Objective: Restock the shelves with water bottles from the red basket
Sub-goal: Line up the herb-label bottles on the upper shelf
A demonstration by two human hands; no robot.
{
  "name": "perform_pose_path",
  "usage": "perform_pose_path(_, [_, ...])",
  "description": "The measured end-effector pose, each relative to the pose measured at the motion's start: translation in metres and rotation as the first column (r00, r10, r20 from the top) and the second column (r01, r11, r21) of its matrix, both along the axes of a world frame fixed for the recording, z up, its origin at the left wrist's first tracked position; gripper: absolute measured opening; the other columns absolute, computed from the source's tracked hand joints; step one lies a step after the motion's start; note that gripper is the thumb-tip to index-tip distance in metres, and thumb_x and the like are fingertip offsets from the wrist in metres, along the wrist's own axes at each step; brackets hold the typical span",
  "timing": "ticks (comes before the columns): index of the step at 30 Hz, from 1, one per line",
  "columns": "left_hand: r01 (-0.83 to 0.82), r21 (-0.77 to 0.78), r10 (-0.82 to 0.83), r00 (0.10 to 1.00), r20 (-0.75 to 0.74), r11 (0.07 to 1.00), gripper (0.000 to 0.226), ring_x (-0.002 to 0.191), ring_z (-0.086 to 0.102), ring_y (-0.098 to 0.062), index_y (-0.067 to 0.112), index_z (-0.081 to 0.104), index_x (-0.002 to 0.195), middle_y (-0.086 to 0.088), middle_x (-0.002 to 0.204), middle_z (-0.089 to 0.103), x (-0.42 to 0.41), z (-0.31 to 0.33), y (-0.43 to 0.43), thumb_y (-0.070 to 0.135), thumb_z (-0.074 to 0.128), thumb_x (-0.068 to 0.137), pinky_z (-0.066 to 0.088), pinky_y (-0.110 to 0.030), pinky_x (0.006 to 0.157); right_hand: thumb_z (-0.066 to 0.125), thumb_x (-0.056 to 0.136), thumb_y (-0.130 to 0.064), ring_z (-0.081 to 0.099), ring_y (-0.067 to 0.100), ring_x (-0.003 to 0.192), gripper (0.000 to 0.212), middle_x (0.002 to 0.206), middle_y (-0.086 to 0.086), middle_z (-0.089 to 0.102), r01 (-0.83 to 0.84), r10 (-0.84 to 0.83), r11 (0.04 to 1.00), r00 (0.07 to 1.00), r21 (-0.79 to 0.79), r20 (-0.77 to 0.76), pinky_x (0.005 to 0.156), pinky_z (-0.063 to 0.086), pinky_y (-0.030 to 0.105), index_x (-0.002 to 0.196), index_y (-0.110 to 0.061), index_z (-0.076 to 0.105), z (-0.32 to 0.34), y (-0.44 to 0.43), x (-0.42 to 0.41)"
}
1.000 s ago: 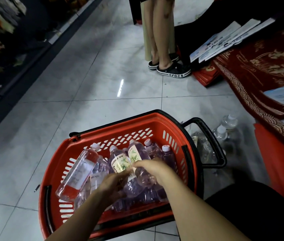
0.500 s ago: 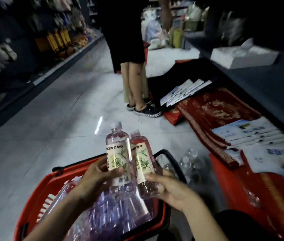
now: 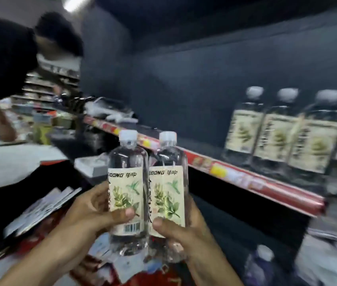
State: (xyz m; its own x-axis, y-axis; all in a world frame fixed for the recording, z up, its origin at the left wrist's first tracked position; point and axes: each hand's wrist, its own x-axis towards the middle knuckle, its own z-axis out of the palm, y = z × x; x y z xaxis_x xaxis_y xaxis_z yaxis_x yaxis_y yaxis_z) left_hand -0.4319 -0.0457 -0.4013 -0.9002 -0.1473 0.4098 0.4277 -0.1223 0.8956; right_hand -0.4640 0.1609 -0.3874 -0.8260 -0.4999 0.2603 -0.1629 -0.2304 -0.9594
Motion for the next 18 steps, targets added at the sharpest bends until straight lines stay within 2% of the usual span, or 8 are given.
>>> perform_pose_path(3, [0.144, -0.039, -0.146, 0.987, -0.073, 0.989, 0.076, 0.105, 0.070, -0.029, 0.021, 0.073, 0.107, -0.012, 0.112, 0.073, -0.035, 0.039, 0.055, 0.030, 0.100, 0.037, 0.058, -0.035, 0.082, 0.086, 0.070, -0.016, 0.070, 0.012, 0.102, 0.069, 0.114, -0.007, 0.073, 0.193, -0.194, 0.981, 0.973, -0.021, -0.128, 0.075, 0.058, 0.021, 0.127, -0.036, 0.053, 0.039, 0.056, 0.006])
perform_pose_path(5, [0.254, -0.058, -0.259, 0.959, -0.115, 0.966, 0.075, 0.105, 0.070, -0.029, 0.019, 0.073, 0.108, -0.013, 0.113, 0.073, -0.053, 0.062, 0.089, 0.027, 0.100, 0.039, 0.059, -0.031, 0.078, 0.086, 0.066, -0.026, 0.072, 0.010, 0.096, 0.064, 0.109, -0.009, 0.074, 0.307, -0.309, 0.951, 0.931, -0.038, -0.194, 0.068, 0.056, 0.016, 0.121, -0.039, 0.055, 0.056, 0.087, 0.009])
perform_pose_path(9, [0.398, -0.090, -0.408, 0.899, -0.160, 0.913, 0.072, 0.106, 0.069, -0.030, 0.016, 0.071, 0.112, -0.014, 0.116, 0.072, -0.080, 0.097, 0.141, 0.019, 0.097, 0.045, 0.059, -0.035, 0.076, 0.084, 0.067, -0.028, 0.073, 0.013, 0.093, 0.050, 0.104, -0.006, 0.075, 0.503, -0.508, 0.858, 0.804, -0.101, -0.310, 0.070, 0.057, 0.020, 0.113, -0.033, 0.063, 0.078, 0.133, 0.013])
perform_pose_path(13, [0.414, -0.126, -0.430, 0.888, -0.165, 0.902, 0.070, 0.103, 0.071, -0.027, 0.020, 0.072, 0.109, -0.011, 0.112, 0.073, -0.102, 0.120, 0.160, 0.014, 0.093, 0.043, 0.059, -0.035, 0.073, 0.089, 0.063, -0.035, 0.073, 0.007, 0.084, 0.043, 0.096, -0.011, 0.076, 0.628, -0.641, 0.759, 0.678, -0.170, -0.359, 0.062, 0.057, 0.018, 0.100, -0.038, 0.069, 0.092, 0.162, 0.013])
perform_pose_path(16, [0.395, -0.132, -0.413, 0.896, -0.165, 0.909, 0.080, 0.101, 0.072, -0.025, 0.014, 0.069, 0.113, -0.010, 0.110, 0.074, -0.121, 0.133, 0.150, 0.014, 0.096, 0.038, 0.059, -0.031, 0.072, 0.083, 0.051, -0.051, 0.071, 0.001, 0.083, 0.064, 0.097, -0.016, 0.075, 0.736, -0.730, 0.657, 0.567, -0.164, -0.380, 0.071, 0.054, 0.024, 0.109, -0.032, 0.064, 0.102, 0.181, 0.008])
perform_pose_path(18, [0.359, -0.123, -0.376, 0.910, -0.175, 0.925, 0.076, 0.098, 0.073, -0.023, 0.013, 0.066, 0.115, -0.008, 0.107, 0.075, -0.138, 0.140, 0.135, 0.001, 0.093, 0.045, 0.059, -0.028, 0.070, 0.081, 0.047, -0.059, 0.070, 0.003, 0.086, 0.077, 0.099, -0.016, 0.073, 0.804, -0.774, 0.580, 0.494, -0.131, -0.396, 0.079, 0.053, 0.033, 0.116, -0.031, 0.061, 0.109, 0.194, 0.001])
